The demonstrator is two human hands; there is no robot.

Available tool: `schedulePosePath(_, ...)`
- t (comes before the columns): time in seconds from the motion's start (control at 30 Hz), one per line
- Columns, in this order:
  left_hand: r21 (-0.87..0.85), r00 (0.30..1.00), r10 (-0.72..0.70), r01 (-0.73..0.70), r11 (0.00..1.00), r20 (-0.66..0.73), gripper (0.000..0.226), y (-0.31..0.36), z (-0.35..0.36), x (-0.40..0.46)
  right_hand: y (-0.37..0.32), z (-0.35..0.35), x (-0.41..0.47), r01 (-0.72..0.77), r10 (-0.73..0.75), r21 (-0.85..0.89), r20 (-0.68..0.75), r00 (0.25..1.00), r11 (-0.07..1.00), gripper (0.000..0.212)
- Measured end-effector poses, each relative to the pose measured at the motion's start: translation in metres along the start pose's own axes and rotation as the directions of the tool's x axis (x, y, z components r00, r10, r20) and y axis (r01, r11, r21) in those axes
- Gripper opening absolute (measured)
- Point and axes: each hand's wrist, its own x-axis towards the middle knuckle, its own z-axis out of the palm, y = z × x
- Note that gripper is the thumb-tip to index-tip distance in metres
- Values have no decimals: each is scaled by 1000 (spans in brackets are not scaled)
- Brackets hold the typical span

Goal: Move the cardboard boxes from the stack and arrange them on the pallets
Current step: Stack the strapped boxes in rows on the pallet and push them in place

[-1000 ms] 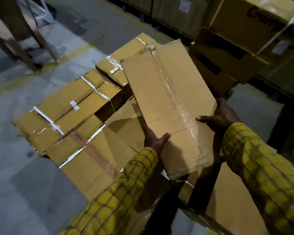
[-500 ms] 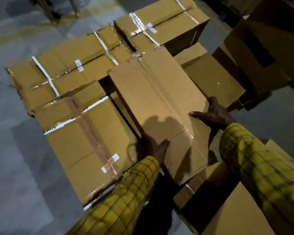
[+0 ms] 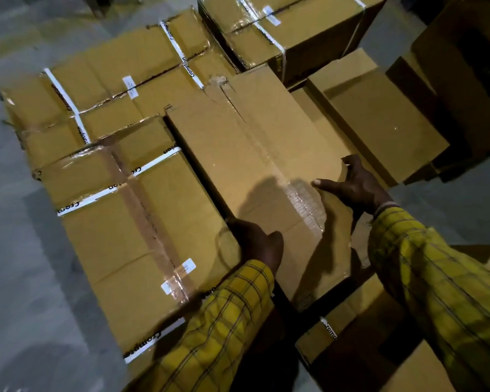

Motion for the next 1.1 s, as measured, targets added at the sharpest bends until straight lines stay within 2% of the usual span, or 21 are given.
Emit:
schedulePosePath(0.13,65,996,81,-79,995,-32,113,14,-5,-18,-3,7,-4,11,-12,-34,-9,1000,999,101)
schedulePosePath(0.27,214,978,206,-208,954,34,107,17,-21,-21,2,14,-2,-35,34,-27,-32,999,999,122)
schedulePosePath(0.33,373,926,375,-362,854,40,102,12,-32,-9,3,16,-2,-47,44,-63,-43,998,997,120)
schedulePosePath(0.4,558,834,544,-495,666,91,99,3,-39,14,1,19,-3,-20,14,-99,-61,998,995,111)
schedulePosePath(0.43,633,808,576,-513,580,127,99,0,-42,26,2,22,-4,0,-9,-110,-76,997,994,110)
schedulePosePath(0.5,736,812,551,-492,466,194,100,-3,-47,42,2,26,-4,21,-36,-128,-110,993,992,112)
schedulePosePath(0.63,817,783,574,-482,316,240,102,-9,-53,52,4,30,0,19,-41,-169,-128,991,985,112)
schedulePosePath(0.8,866,737,599,-479,139,312,99,-3,-60,62,5,46,-5,18,-104,-348,-231,967,937,117)
schedulePosePath(1.0,869,712,618,-487,92,333,99,-4,-64,70,8,58,-3,-33,-122,-435,-322,939,900,126)
schedulePosePath(1.1,869,715,614,-487,93,335,99,-3,-64,68,9,57,-6,-18,-132,-442,-306,943,897,129)
